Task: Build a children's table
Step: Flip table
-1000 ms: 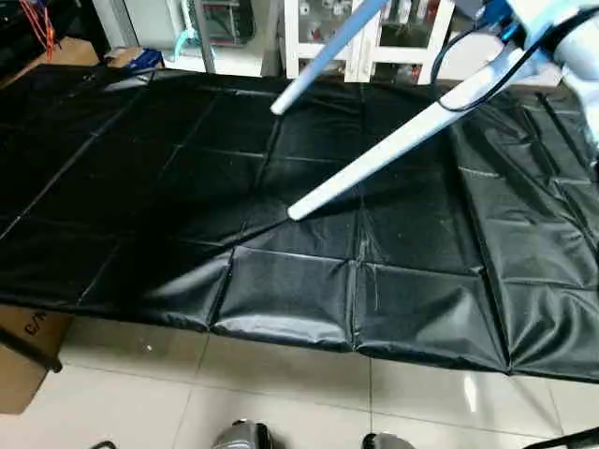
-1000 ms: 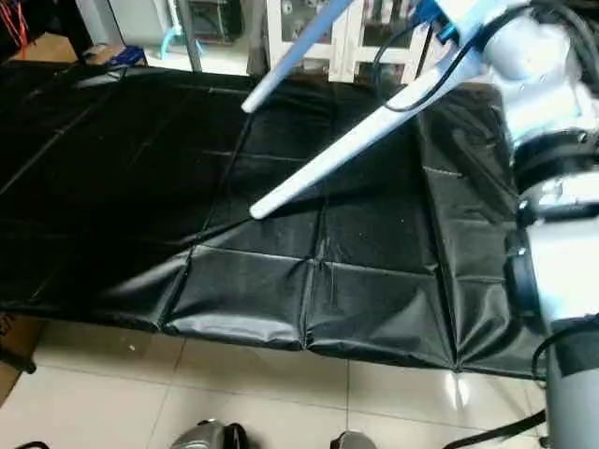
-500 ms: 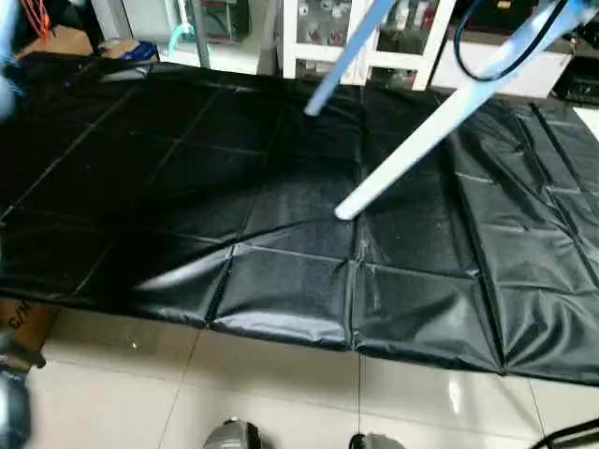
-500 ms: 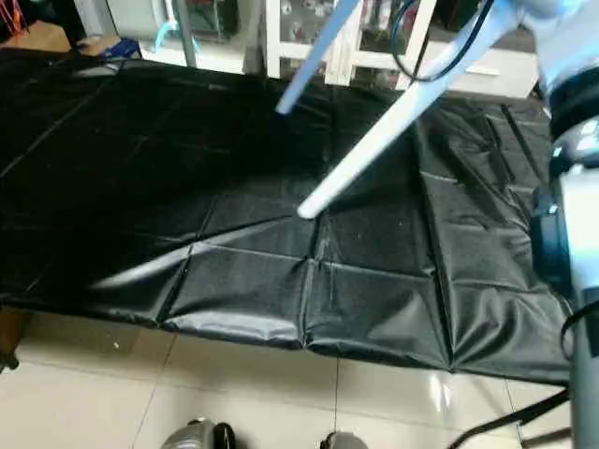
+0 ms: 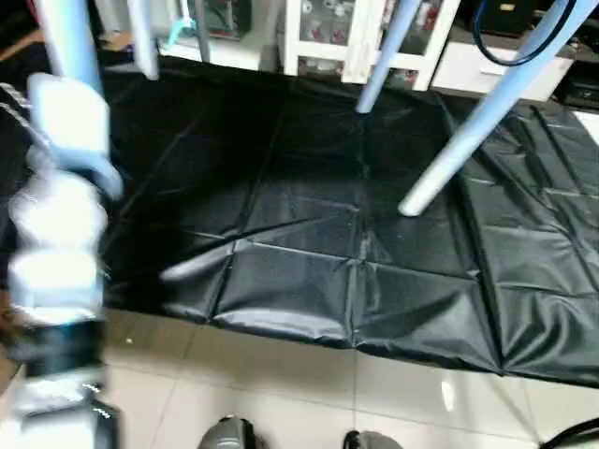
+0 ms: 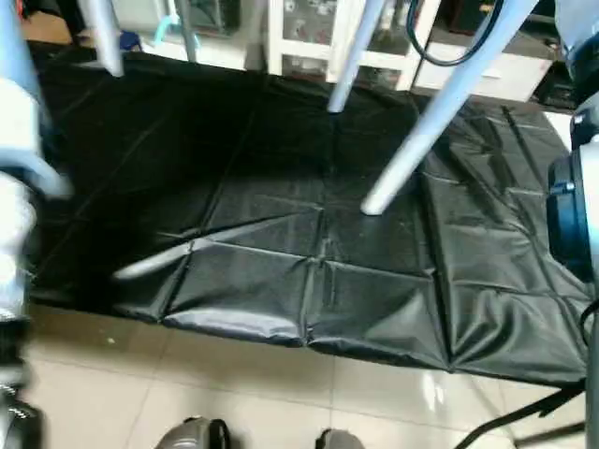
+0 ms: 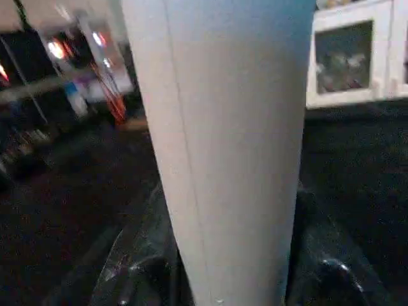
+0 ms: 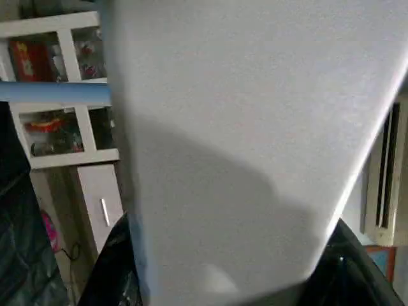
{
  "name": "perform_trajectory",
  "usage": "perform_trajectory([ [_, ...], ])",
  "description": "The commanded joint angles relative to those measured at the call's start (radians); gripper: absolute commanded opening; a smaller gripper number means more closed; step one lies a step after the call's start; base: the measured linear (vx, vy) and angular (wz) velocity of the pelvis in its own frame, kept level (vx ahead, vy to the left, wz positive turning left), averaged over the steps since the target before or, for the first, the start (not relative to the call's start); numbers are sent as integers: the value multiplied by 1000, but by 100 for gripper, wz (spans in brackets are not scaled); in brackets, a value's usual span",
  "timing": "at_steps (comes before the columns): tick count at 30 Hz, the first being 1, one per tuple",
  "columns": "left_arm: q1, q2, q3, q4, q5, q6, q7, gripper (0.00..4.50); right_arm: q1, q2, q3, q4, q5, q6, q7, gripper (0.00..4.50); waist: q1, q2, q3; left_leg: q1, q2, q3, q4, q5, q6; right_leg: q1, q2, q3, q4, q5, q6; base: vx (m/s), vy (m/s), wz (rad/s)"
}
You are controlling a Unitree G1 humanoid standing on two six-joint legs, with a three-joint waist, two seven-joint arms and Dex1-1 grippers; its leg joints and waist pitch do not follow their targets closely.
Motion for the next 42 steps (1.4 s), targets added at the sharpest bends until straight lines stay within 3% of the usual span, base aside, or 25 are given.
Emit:
perform_trajectory([
  [1,-33,-45,-199,-47,-14,-85,-48,163,22,119,50,-22,1,-103,133,162,-16,10,-75,62,47,-41,-88,-530,-60,9,-12,8,-63,-295,-163,0,0,0],
  [3,-20,-66,-197,-42,-11,-94,-38,163,28,125,50,-20,2,-110,147,162,-19,9,-77,65,49,-42,-87,-530,-57,10,-12,9,-63,-290,-167,0,0,0],
  [4,-8,-80,-197,-40,-8,-97,-31,163,33,129,48,-20,4,-116,154,216,-20,9,-74,66,50,-42,-89,-536,-60,8,-8,9,-65,-289,-168,0,0,0],
  [7,8,-103,-202,-28,1,-105,-27,163,41,135,51,-20,1,-125,162,236,-22,7,-70,74,50,-43,-88,-589,-68,2,-8,10,-73,-341,-158,0,0,0],
  [8,18,-121,-206,-9,-2,-114,-33,163,47,138,53,-20,-3,-133,175,251,-25,5,-69,71,51,-46,-91,-596,-71,4,-9,8,-72,-350,-154,0,0,0],
  [10,22,-129,-208,0,-3,-119,-37,162,50,140,54,-19,-4,-137,181,274,-22,10,-69,84,52,-45,-90,-631,-79,-10,-6,9,-79,-374,-149,0,0,0],
  [12,29,-131,-218,7,6,-124,-40,162,53,142,53,-20,-3,-142,188,298,-22,11,-66,90,53,-48,-92,-672,-90,-13,-3,6,-82,-396,-141,0,0,0],
  [19,48,-146,-224,12,18,-139,-41,161,69,149,48,-33,8,-177,211,360,-32,0,-64,88,51,-54,-96,-724,-109,-12,-6,0,-85,-456,-112,0,0,0],
  [23,52,-144,-221,12,22,-146,-44,161,76,145,15,-53,46,-209,198,399,-34,0,-64,90,50,-56,-95,-734,-107,-13,-7,-3,-89,-481,-102,0,0,0],
  [26,66,-135,-225,11,6,-153,-53,161,109,145,-99,-99,185,-262,235,421,-32,3,-63,95,51,-56,-94,-756,-104,-17,-7,-5,-94,-487,-97,0,0,0],
  [27,76,-126,-229,12,0,-158,-64,161,141,145,-172,-135,277,-292,254,433,-34,6,-65,95,51,-56,-96,-756,-95,-11,-8,-8,-99,-469,-97,0,0,0],
  [28,78,-124,-230,12,0,-159,-66,161,148,144,-184,-143,293,-299,254,443,-36,4,-66,87,52,-60,-101,-739,-94,-3,-7,-11,-91,-439,-106,0,0,0],
  [29,78,-124,-230,12,0,-159,-66,161,148,144,-184,-143,293,-299,254,448,-36,4,-66,87,52,-60,-101,-739,-94,-3,-7,-11,-91,-439,-106,0,0,0],
  [30,81,-120,-230,12,0,-160,-72,161,166,147,-225,-160,346,-293,265,450,-31,13,-72,88,54,-58,-103,-713,-94,0,-7,-8,-83,-385,-135,0,0,0],
  [31,81,-120,-230,12,0,-160,-72,161,166,147,-225,-160,346,-293,265,450,-30,13,-68,89,55,-55,-105,-718,-93,-5,-6,-8,-88,-384,-139,0,0,0],
  [33,80,-108,-222,7,-4,-158,-86,161,242,151,-308,-239,487,-289,341,450,-27,25,-62,97,55,-52,-110,-751,-97,-8,-3,-11,-96,-380,-134,0,0,0],
  [34,76,-102,-217,7,-4,-158,-88,160,286,151,-329,-286,551,-294,406,450,-28,20,-67,94,54,-55,-109,-738,-99,-1,-5,-12,-89,-372,-143,0,0,0],
  [35,76,-102,-217,7,-4,-158,-88,160,288,151,-330,-287,553,-294,408,450,-27,16,-70,95,53,-53,-109,-725,-90,4,-6,-12,-91,-361,-145,0,0,0],
  [36,70,-99,-210,7,-5,-156,-87,160,335,151,-344,-337,609,-279,472,450,-25,19,-67,94,53,-50,-110,-712,-82,2,-7,-10,-95,-358,-149,0,0,0],
  [37,70,-99,-210,7,-5,-156,-87,160,335,151,-344,-337,609,-279,472,450,-21,22,-67,95,55,-52,-109,-708,-85,1,-10,-9,-91,-361,-153,0,0,0],
  [38,70,-99,-210,7,-5,-156,-87,160,335,151,-344,-337,609,-279,472,450,-24,18,-69,91,54,-52,-110,-708,-92,6,-10,-13,-88,-384,-163,0,0,0],
  [39,64,-96,-204,8,-17,-155,-96,195,386,156,-362,-401,671,-265,521,450,-21,29,-66,91,53,-54,-111,-718,-97,4,-11,-13,-87,-393,-165,0,0,0],
  [40,62,-93,-201,9,-18,-155,-94,216,405,161,-370,-436,697,-247,527,450,-19,27,-61,99,53,-51,-111,-736,-95,-2,-11,-14,-99,-420,-155,0,0,0],
  [41,54,-84,-191,12,-21,-153,-88,216,474,177,-395,-563,788,-182,545,450,-15,40,-57,101,53,-54,-118,-742,-97,3,-10,-14,-104,-422,-140,0,0,0],
  [42,48,-75,-180,15,-22,-153,-80,232,531,190,-413,-674,862,-125,551,450,-19,39,-57,96,50,-59,-119,-732,-94,12,-7,-17,-102,-411,-138,0,0,0],
])
